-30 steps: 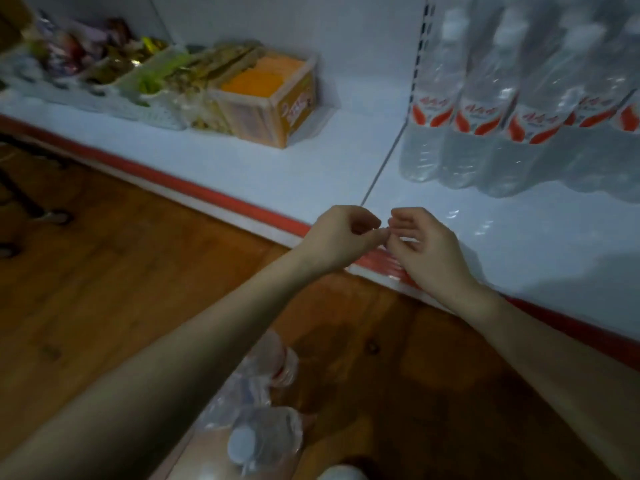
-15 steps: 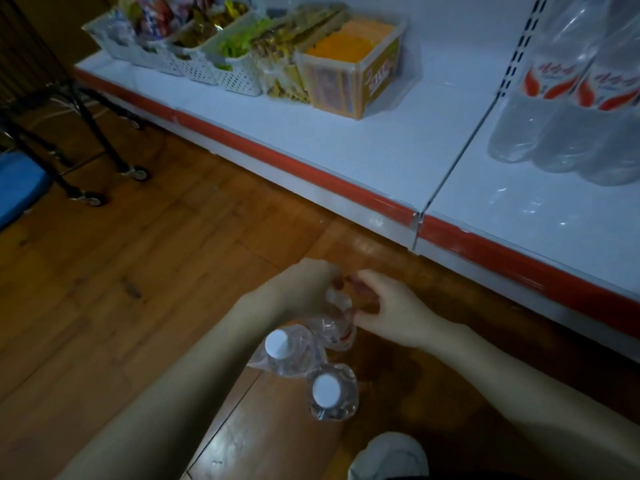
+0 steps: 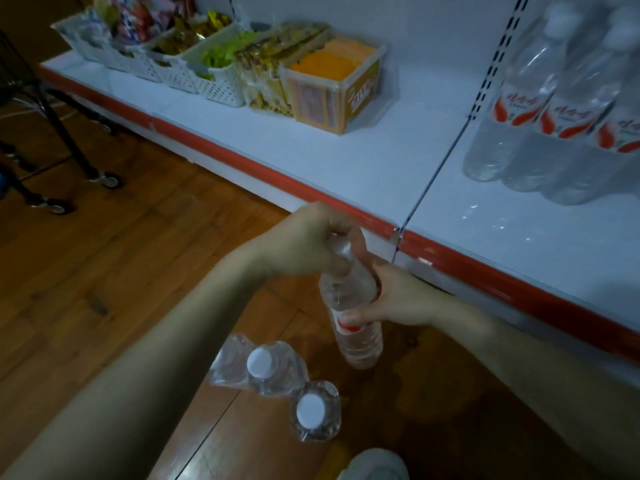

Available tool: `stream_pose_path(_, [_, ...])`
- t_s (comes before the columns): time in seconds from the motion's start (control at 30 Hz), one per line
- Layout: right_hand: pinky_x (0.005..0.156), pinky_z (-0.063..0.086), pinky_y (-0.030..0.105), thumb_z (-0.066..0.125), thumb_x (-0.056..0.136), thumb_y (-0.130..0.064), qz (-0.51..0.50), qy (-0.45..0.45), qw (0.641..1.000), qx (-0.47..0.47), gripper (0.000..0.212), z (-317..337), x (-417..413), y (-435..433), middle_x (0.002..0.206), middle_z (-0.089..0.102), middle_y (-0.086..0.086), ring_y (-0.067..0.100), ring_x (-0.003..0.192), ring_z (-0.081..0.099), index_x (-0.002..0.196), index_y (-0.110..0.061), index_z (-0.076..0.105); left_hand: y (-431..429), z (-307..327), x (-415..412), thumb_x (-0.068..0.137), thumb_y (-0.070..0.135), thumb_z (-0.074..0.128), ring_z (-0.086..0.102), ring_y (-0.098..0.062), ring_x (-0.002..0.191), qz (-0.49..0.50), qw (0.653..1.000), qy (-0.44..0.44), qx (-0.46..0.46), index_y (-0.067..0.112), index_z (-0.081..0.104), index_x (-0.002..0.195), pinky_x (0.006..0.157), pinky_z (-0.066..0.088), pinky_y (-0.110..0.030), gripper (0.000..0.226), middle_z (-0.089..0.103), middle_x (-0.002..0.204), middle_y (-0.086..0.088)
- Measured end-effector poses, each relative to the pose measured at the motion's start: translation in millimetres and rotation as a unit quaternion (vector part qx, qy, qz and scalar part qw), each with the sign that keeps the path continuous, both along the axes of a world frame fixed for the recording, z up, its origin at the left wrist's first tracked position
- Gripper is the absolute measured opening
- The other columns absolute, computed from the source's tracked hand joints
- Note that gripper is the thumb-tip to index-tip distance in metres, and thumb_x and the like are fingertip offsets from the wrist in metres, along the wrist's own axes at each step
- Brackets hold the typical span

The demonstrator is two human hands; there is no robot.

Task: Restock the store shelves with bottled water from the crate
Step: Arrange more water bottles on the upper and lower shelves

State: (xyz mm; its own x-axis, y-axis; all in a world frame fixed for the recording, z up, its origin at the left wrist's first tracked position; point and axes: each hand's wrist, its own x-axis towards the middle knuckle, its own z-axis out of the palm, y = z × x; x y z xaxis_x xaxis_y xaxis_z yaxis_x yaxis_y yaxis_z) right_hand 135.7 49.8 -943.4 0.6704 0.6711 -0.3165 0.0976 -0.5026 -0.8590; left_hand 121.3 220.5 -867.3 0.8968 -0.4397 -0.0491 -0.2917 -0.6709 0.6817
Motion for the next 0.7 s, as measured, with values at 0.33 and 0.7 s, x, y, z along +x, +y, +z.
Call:
stream_pose_path(0.33, [0.086,0.055,0.035,0.082,0.060,-0.028,-0.198,-0.011,0.978,0.064,0.071,91.8,39.5,-89.8,0.111,0.067,0.000,0.013,0.097,0.067,0.121,-0.014,0.050,-87.5,18.9,53.4,0.076,0.018,0.074,0.067,-0.013,0.096,0.118,0.915,0.087,-0.375,0.017,0.058,0.118,0.085,0.054,-0.030,0.044,0.067,0.107,-0.003])
stream_pose_path(0.7, [0.082,0.056,0.036,0.073,0.052,-0.034,-0.362,-0.022,0.920,0.145,0.063,112.9,25.9,-196.6,0.102,0.072,0.001,0.018,0.092,0.069,0.111,-0.015,0.062,-190.5,-20.8,46.3,0.069,0.024,0.079,0.063,-0.009,0.103,-0.033,0.961,0.160,-0.226,0.024,0.049,0.126,0.086,0.054,-0.027,0.065,0.064,0.116,0.008])
